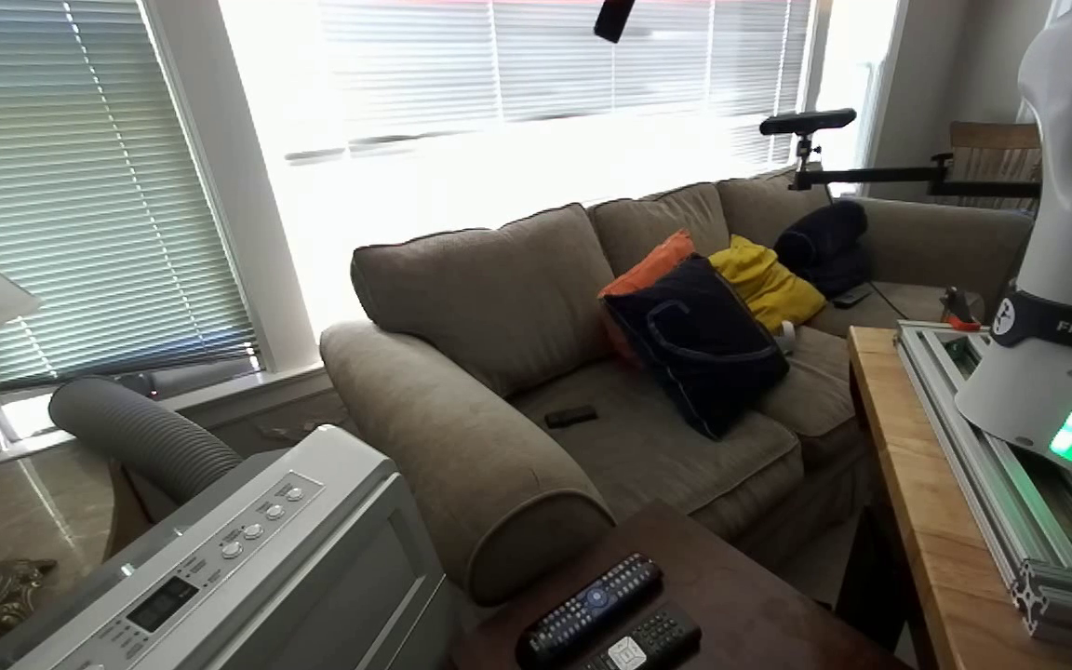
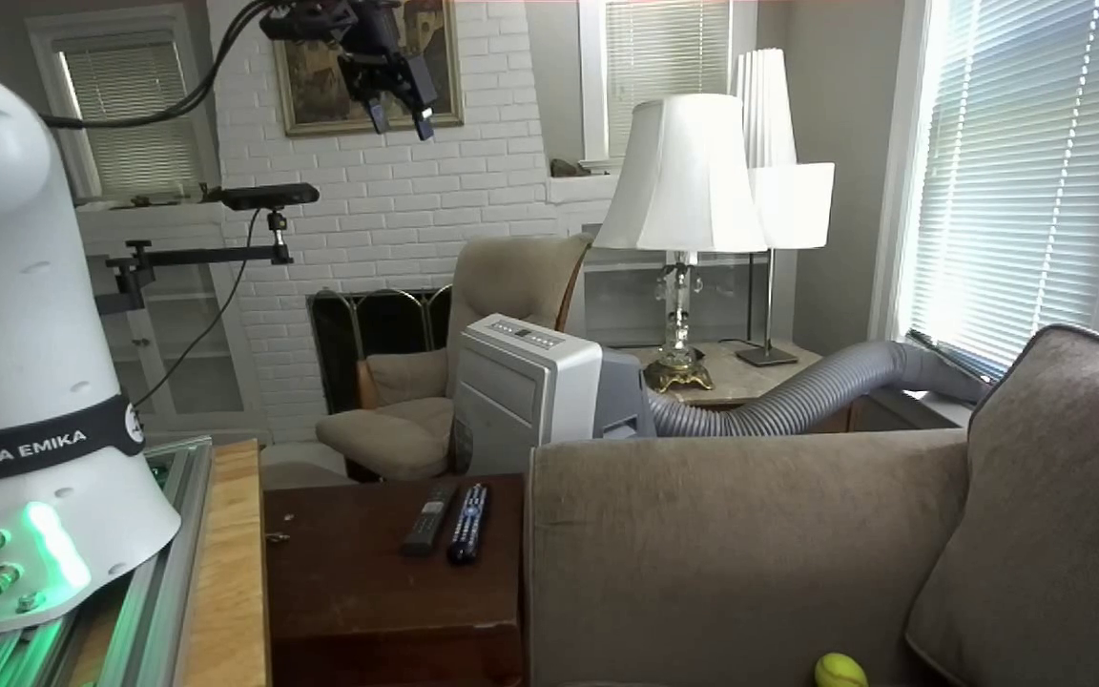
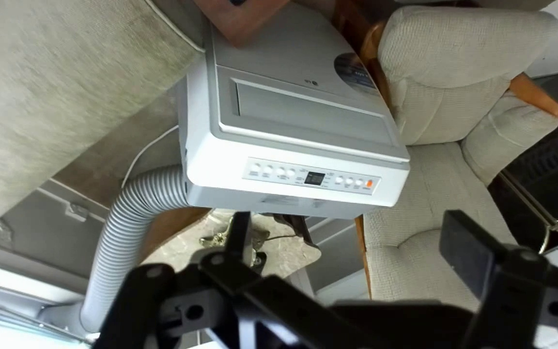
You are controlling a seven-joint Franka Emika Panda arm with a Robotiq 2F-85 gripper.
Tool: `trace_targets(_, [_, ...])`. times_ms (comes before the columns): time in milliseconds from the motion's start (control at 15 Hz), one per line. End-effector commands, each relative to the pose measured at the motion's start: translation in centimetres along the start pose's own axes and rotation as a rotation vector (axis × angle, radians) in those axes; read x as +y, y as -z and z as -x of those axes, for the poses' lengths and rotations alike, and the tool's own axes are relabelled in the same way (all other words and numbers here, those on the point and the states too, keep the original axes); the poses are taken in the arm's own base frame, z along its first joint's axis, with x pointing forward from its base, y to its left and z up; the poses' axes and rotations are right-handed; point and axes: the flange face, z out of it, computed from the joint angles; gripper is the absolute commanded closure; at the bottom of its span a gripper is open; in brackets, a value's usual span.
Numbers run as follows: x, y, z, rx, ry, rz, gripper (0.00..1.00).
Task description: Turn on the air conditioner
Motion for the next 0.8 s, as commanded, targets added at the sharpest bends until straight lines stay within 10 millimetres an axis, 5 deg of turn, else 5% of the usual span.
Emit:
trace_targets(0, [-4.4,-4.4,-2.7,0.048,-0.002,-0.02,0.0])
trace_targets(267, [-7.6,-10.5,-6.5,0.086,0.011,-0.02,0.0])
trace_targets(733, [-9.2,-20.4,-14.9,0.052,0.048,-0.053,0.0])
